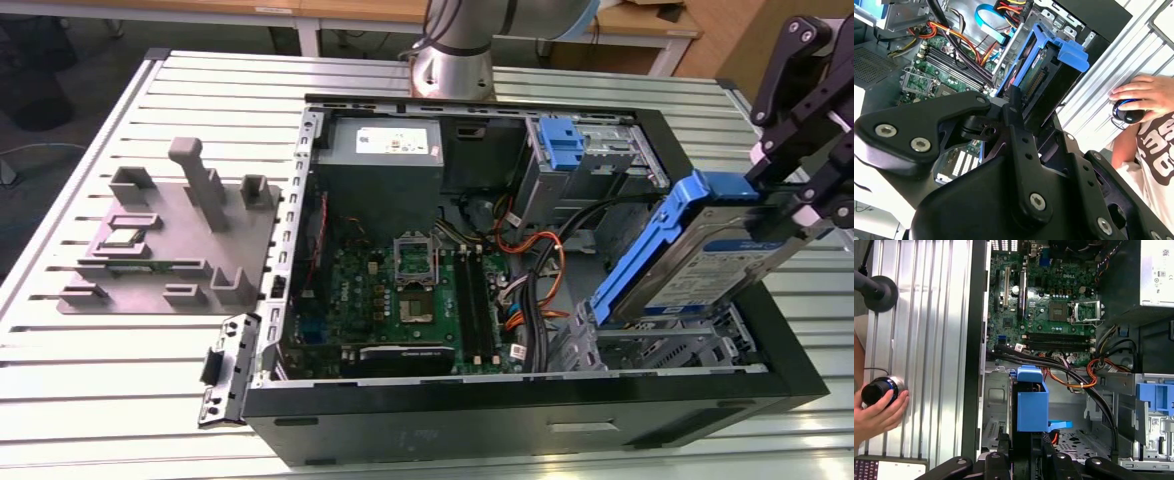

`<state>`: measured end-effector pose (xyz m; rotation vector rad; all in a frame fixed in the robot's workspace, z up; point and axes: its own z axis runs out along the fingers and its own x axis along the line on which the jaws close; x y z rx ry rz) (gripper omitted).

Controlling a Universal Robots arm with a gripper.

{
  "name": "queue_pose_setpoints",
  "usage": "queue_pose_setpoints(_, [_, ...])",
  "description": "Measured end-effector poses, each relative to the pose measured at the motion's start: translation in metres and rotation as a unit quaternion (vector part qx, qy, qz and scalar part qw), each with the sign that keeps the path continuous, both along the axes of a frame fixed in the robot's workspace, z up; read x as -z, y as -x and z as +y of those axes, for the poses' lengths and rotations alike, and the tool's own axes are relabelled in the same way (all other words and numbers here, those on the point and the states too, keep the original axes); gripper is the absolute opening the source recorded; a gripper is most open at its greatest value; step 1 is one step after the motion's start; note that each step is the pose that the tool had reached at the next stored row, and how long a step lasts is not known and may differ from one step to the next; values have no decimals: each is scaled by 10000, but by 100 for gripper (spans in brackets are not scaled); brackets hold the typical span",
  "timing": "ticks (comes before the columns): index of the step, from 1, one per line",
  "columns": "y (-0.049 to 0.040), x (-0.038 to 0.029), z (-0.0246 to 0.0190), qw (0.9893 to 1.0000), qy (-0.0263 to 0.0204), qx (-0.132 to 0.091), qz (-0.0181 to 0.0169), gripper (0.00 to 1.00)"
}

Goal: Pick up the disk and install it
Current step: 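Pick up the disk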

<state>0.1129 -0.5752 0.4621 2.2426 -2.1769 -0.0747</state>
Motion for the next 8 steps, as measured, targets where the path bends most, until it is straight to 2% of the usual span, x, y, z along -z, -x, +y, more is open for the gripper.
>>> queue_pose_setpoints(8, [-1,8,0,10000,0,1,0,35])
